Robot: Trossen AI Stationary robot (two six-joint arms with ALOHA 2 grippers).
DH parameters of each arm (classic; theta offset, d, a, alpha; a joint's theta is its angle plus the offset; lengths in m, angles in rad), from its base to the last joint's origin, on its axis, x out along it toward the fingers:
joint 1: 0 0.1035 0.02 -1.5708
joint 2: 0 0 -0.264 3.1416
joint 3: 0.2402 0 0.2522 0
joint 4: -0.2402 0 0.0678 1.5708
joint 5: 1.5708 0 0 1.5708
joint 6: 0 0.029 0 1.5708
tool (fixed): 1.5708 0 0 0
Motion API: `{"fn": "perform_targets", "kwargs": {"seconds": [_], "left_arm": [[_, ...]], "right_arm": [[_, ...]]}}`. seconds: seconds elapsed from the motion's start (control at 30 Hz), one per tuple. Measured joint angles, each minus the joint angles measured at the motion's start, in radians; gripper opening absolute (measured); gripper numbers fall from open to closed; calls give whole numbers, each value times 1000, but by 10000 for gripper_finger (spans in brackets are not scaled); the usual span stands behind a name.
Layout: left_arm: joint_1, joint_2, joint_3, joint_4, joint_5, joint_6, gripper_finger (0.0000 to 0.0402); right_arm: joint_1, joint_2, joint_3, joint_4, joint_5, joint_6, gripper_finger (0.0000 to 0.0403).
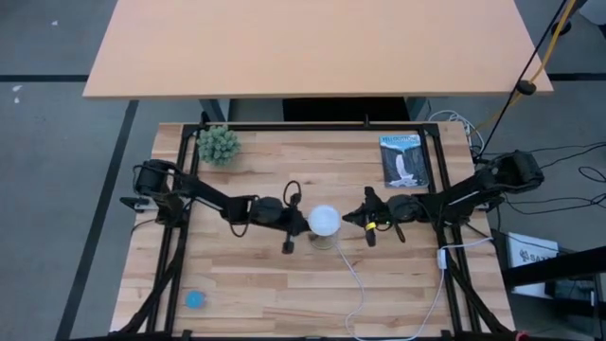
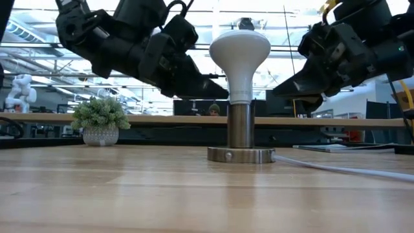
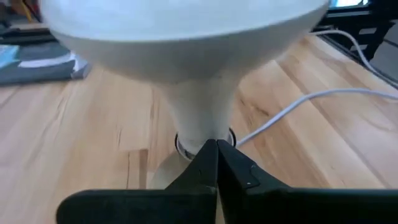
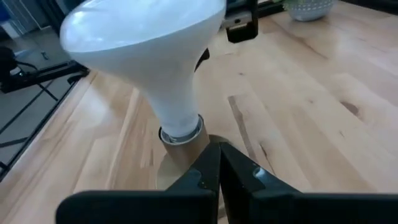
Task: Screw lightbulb
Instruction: Insert the lightbulb into the lamp
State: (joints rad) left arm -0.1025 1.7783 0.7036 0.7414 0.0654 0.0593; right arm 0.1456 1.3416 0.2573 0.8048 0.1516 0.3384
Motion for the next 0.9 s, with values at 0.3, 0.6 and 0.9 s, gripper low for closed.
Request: {"fn": "perform_targets", "kwargs": {"seconds": [0.3, 0.6, 0.9], "left_arm": [[4, 0, -1, -5, 7, -11, 0], [-21, 0, 0, 15, 3, -74, 0], [-38, 0, -1, 13, -22, -79, 0]], "right_arm": [[2, 0, 0, -13, 2, 6, 0], [-3, 5, 63, -98, 4, -40, 0], [-49, 109, 156, -125, -32, -115, 0]]}}
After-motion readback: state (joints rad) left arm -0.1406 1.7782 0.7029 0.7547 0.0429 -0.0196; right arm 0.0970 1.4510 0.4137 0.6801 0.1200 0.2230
